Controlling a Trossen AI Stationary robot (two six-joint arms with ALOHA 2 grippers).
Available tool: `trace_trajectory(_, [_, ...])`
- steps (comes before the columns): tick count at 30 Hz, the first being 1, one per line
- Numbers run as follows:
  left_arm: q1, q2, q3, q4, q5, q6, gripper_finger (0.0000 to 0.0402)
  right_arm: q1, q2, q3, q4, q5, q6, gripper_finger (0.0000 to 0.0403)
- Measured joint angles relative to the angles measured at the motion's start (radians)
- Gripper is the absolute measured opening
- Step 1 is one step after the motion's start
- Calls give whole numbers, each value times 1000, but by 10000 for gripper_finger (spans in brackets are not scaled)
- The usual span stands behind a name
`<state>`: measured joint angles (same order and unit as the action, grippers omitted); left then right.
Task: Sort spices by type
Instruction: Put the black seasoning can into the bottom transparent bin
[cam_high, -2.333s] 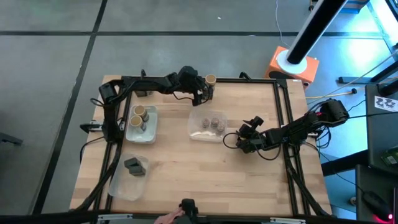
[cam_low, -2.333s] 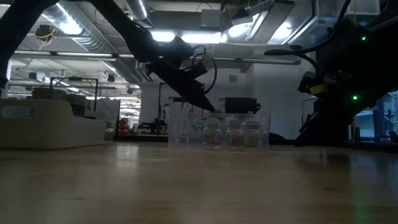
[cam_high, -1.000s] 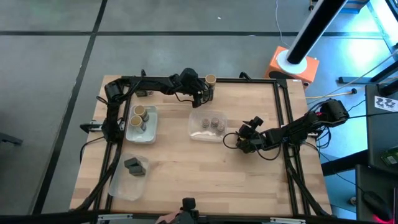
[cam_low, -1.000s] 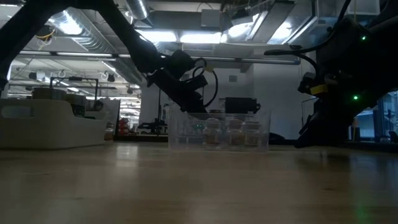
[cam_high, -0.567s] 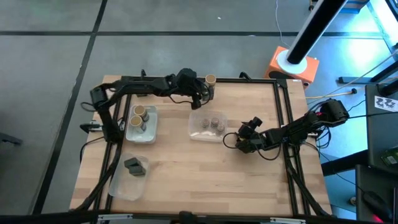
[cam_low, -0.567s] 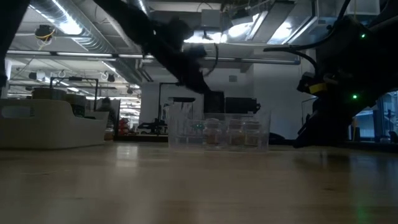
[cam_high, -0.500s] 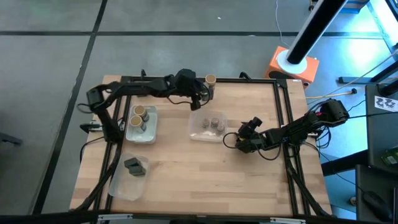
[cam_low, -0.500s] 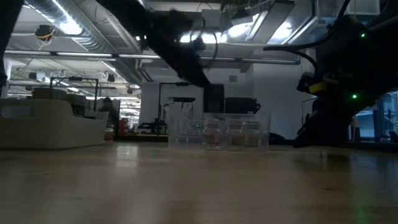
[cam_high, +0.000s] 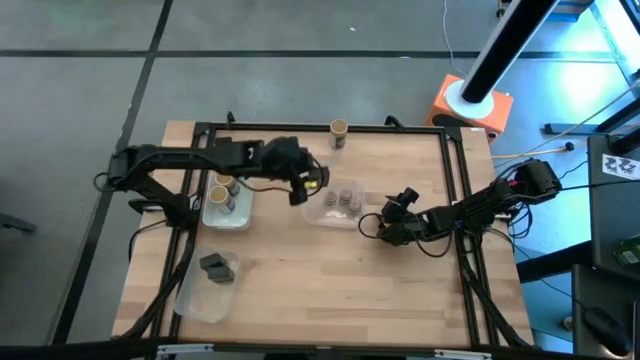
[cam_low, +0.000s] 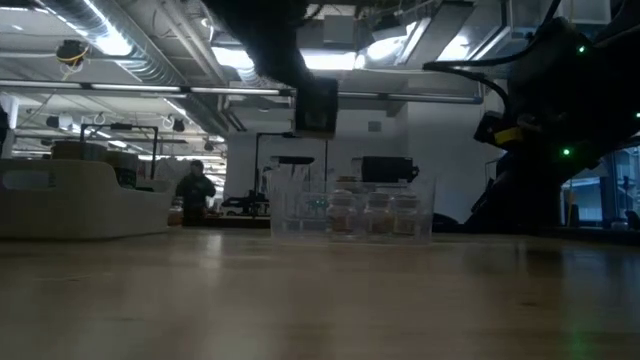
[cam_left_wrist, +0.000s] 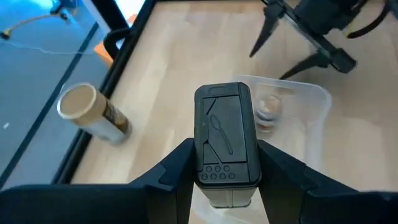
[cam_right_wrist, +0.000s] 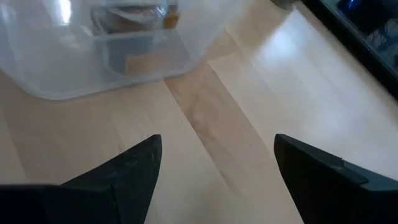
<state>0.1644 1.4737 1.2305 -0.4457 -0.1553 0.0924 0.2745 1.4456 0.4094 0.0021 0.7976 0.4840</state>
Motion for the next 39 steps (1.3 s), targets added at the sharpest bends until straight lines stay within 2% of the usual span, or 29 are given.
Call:
trace_trajectory(4, [-88, -32, 0, -83, -53, -80, 132, 0, 0, 0, 46, 5, -85, 310])
trace_trajectory(11, [-255, -70, 0, -168, -83, -227, 132, 0, 0, 2, 58, 22, -172, 310])
trace_trajectory(21, [-512, -75, 0, -304, -138, -465, 132, 0, 0, 2, 57, 22, -182, 310])
trace_trajectory(26, [-656, -75, 0, -315, -212, -562, 129, 0, 0, 3, 121, 74, -206, 310])
trace_trajectory(32, [-818, -75, 0, -413, -309, -763, 128, 0, 0, 3, 169, 74, -223, 310])
trace_trajectory(39, [-987, -75, 0, -511, -324, -1030, 128, 0, 0, 3, 241, 74, -229, 310])
